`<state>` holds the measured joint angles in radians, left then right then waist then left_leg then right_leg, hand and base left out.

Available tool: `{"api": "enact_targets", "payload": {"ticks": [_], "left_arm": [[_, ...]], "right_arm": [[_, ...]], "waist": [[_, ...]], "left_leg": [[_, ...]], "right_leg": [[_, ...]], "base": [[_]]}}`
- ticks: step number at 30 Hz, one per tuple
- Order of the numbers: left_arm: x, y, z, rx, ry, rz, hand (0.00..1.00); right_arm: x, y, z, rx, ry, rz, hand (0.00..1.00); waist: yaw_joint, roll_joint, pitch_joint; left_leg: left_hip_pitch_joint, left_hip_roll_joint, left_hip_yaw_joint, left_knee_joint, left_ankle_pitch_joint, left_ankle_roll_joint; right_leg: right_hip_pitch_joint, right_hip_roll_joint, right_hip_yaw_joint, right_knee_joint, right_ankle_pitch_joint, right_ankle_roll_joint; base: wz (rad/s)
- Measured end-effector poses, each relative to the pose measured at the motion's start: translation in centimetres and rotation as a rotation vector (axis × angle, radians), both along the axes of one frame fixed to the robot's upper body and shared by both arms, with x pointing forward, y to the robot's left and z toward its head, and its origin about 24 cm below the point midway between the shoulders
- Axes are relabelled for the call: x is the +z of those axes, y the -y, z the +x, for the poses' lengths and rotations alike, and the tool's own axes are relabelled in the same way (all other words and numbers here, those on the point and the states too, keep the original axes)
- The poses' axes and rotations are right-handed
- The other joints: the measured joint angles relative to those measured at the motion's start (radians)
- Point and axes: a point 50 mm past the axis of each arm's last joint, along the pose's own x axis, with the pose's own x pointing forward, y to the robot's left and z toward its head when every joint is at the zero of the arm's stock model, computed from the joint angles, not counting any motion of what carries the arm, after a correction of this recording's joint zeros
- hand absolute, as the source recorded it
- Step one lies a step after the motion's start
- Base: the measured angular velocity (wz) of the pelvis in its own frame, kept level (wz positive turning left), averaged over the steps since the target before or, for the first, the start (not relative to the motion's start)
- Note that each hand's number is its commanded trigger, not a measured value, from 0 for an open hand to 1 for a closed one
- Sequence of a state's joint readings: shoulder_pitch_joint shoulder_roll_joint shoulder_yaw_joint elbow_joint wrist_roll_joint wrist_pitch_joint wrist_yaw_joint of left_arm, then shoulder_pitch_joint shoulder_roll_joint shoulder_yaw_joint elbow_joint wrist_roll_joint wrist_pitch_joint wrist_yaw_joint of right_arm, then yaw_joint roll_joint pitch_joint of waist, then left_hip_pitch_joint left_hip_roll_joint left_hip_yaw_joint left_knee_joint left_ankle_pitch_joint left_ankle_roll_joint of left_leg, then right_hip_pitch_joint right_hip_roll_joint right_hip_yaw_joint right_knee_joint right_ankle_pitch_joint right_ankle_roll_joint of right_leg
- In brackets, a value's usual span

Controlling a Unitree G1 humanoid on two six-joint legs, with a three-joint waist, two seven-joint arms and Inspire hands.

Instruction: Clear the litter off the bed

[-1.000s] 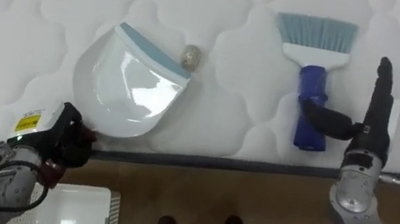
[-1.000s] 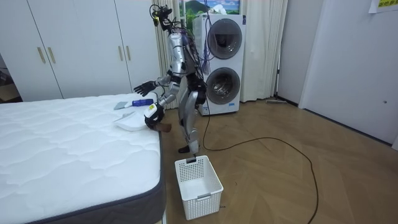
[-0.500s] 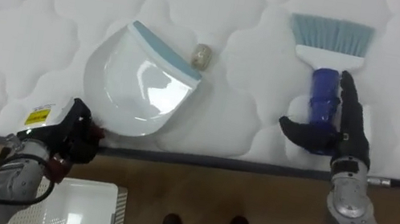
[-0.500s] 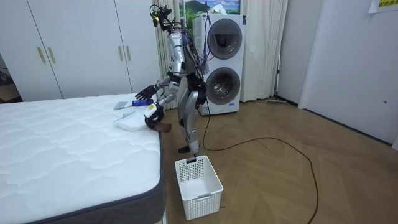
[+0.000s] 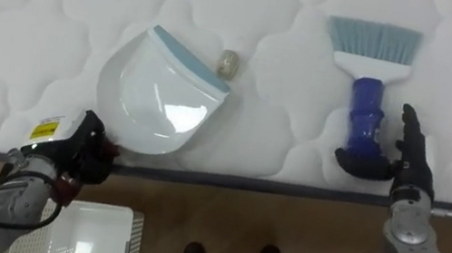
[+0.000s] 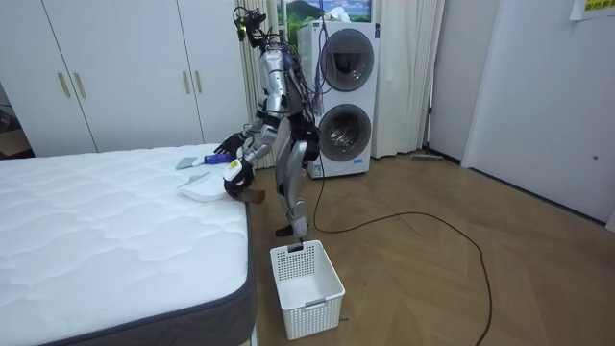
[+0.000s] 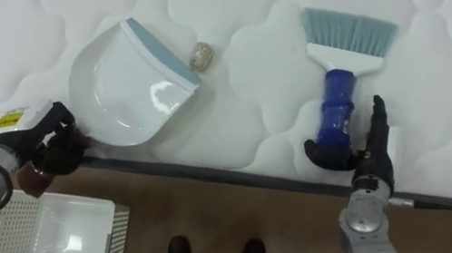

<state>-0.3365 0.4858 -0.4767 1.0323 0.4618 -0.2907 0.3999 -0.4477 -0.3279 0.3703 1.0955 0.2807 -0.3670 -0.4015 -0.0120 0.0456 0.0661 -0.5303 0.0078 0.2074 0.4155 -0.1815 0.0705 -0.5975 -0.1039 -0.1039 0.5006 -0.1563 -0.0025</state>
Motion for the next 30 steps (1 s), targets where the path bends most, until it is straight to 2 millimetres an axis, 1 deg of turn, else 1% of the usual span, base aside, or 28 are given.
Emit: {"api": "enact_targets", "payload": {"ticks": [1,6,9,15,22,30], "left_arm": [[0.0,0.0,0.0,0.0,0.002,0.0,1.0],[0.2,0.4,0.5,-0.022,0.006,0.006,1.0],[0.3,0.5,0.6,-0.029,-0.001,0.002,1.0],[0.5,0.9,0.8,-0.047,-0.009,-0.005,1.0],[0.4,1.1,0.9,-0.054,-0.025,-0.007,1.0],[0.5,1.2,1.0,-0.048,-0.026,-0.003,1.0]], "right_arm": [[0.1,0.0,0.1,-0.002,0.002,0.0,0.0],[0.0,0.9,-0.1,-0.027,-0.027,-0.019,0.0],[0.1,1.4,0.1,-0.04,-0.036,-0.035,0.0],[0.1,2.0,-0.1,-0.055,-0.053,-0.056,0.0],[0.1,2.0,0.0,-0.053,-0.065,-0.068,0.0],[0.5,1.9,0.7,-0.049,-0.089,-0.102,0.0]], "waist": [[0.002,0.0,0.0022],[0.021,-0.002,0.0057],[0.027,-0.005,0.0082],[0.046,-0.006,0.009],[0.049,-0.006,0.0089],[0.05,-0.006,0.0091]], "left_leg": [[0.0,0.0,0.0,0.0,0.0,0.0],[-0.001,0.001,-0.003,-0.003,0.0,0.0],[-0.001,0.0,-0.004,-0.003,0.0,0.0],[-0.001,-0.001,-0.004,-0.007,0.0,0.0],[-0.001,-0.002,-0.005,-0.005,0.0,0.0],[-0.008,-0.002,-0.006,0.0,0.0,0.0]], "right_leg": [[0.0,0.0,0.0,0.0,0.0,0.0],[0.0,-0.001,-0.005,0.0,0.0,0.0],[0.0,-0.001,-0.007,-0.001,0.0,0.0],[0.001,0.0,-0.006,-0.002,0.0,0.0],[0.002,0.0,-0.006,-0.002,0.0,0.0],[-0.005,0.0,-0.009,0.002,0.0,0.0]], "base": [[0.0],[0.01],[0.0],[0.0],[0.0],[0.0]]}}
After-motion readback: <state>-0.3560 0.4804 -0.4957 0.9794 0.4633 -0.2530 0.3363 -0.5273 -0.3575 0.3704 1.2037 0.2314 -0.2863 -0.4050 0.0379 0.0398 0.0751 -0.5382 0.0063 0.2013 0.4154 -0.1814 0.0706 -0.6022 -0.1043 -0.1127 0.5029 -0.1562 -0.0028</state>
